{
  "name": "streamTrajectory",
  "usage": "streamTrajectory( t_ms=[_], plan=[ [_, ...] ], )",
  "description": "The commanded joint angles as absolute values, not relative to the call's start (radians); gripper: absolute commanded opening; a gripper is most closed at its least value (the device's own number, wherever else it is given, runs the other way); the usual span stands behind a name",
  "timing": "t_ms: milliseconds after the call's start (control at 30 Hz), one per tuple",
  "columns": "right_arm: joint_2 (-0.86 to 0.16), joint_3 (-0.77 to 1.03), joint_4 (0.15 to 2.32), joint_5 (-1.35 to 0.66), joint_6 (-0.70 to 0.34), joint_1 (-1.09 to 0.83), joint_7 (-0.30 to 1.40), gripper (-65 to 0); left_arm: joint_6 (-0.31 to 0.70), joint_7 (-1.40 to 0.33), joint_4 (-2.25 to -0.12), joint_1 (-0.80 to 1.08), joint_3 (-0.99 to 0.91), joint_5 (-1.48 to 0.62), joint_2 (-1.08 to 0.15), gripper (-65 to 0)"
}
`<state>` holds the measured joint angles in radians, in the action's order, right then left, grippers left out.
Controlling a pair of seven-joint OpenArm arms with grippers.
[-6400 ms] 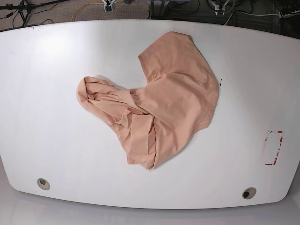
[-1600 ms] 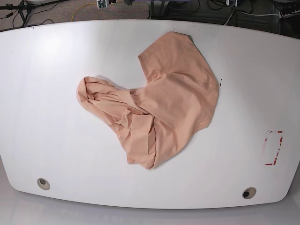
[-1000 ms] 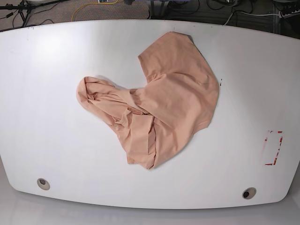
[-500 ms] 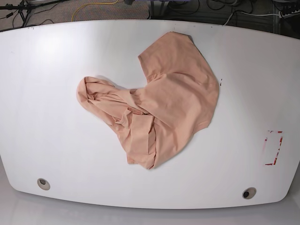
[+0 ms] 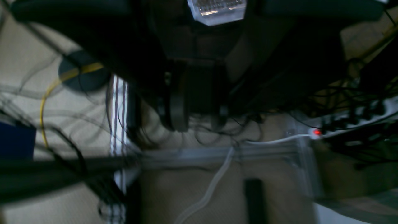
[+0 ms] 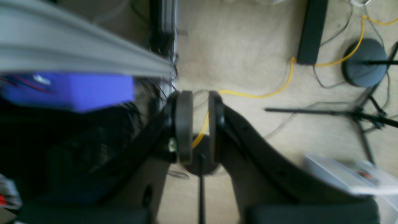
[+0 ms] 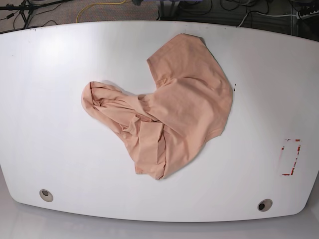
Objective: Fold the T-shirt properly
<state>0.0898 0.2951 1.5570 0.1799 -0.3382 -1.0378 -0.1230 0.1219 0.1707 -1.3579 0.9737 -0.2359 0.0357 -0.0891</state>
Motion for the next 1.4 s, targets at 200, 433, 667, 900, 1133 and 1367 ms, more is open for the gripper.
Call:
streamTrajectory(
  t_ms=[200,433,667,900,1133,1367],
  plan=[
    [0.091,0.298,1.727,0.102,-0.395,-1.168,-0.139,-56.3,0.116,0.185,-1.547,1.107,-0.286,-0.127,-0.099,-54.4],
    [0.091,0.298,1.867,0.067,-0.415,-1.231,-0.139,-56.3,0.116,0.185,-1.718,1.194,-0.302,-0.179,-0.094,-54.4],
    [0.091,0.298,1.948,0.064,-0.415,-1.237,-0.114,-56.3,0.116,0.183,-1.868,1.253,-0.3,-0.179,-0.073,-54.4],
    [0.09,0.297,1.994,0.068,-0.415,-1.208,-0.108,-56.3,0.116,0.183,-1.946,1.257,-0.309,-0.18,-0.038,-54.4],
    [0.093,0.298,2.008,0.071,-0.415,-1.144,-0.108,-56.3,0.116,0.186,-1.979,1.245,-0.318,-0.18,-0.036,-54.4],
    [0.097,0.298,2.009,0.073,-0.415,-1.059,-0.107,-56.3,0.116,0.182,-1.989,1.148,-0.32,-0.179,-0.038,-54.2]
  ],
)
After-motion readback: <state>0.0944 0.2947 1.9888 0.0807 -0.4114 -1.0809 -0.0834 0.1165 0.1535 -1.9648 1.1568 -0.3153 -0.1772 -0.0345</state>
